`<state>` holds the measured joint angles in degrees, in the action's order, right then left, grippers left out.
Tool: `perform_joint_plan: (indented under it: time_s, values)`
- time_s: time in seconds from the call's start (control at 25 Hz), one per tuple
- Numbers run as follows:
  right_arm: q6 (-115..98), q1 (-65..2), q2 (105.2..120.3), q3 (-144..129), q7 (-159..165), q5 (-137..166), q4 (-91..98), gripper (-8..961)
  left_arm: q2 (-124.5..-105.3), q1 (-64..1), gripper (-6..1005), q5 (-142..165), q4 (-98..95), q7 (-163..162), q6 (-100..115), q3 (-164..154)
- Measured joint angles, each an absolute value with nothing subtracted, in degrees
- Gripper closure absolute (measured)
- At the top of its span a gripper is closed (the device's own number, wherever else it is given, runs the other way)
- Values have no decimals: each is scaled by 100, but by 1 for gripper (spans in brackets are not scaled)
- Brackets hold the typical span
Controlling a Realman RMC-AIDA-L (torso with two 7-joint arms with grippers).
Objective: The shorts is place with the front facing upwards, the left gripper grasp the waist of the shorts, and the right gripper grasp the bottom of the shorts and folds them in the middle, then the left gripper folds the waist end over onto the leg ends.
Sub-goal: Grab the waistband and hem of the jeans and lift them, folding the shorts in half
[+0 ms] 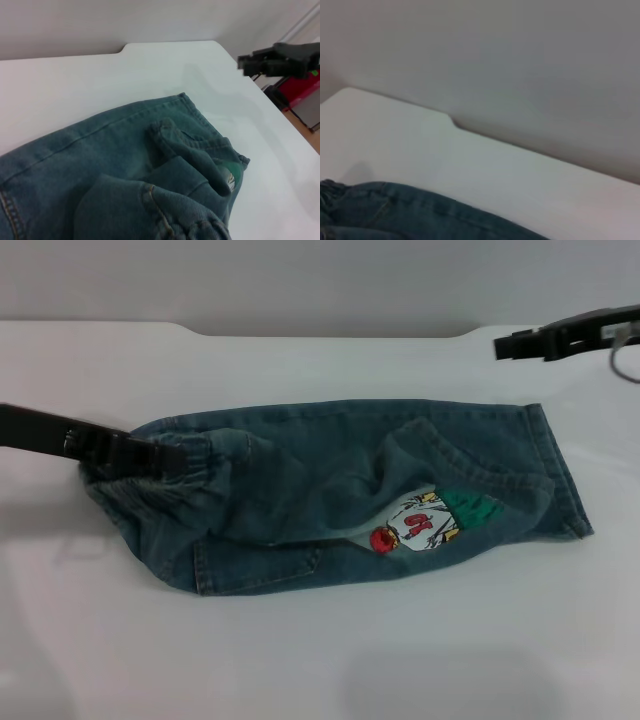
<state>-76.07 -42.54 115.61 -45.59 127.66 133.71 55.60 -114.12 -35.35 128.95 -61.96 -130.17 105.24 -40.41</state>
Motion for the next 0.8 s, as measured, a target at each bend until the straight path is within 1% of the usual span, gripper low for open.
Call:
perform_joint_plan:
  time_s: [0.04, 0.48, 0.8]
  values:
    - [-7451, -4294, 11594, -4676, 12771, 13382, 5430, 669, -11415, -3546, 956, 12895, -6196, -13017, 10527, -4044]
    - [-6929, -4530, 11609, -4790, 12769, 13396, 4635, 670, -11445, -3551, 956, 12894, -6196, -13016, 10528, -4141]
    - [-6638, -4527, 11712, -5050, 12769, 13402, 4389, 671, -11501, -3552, 956, 12885, -6196, -13000, 10519, -4199]
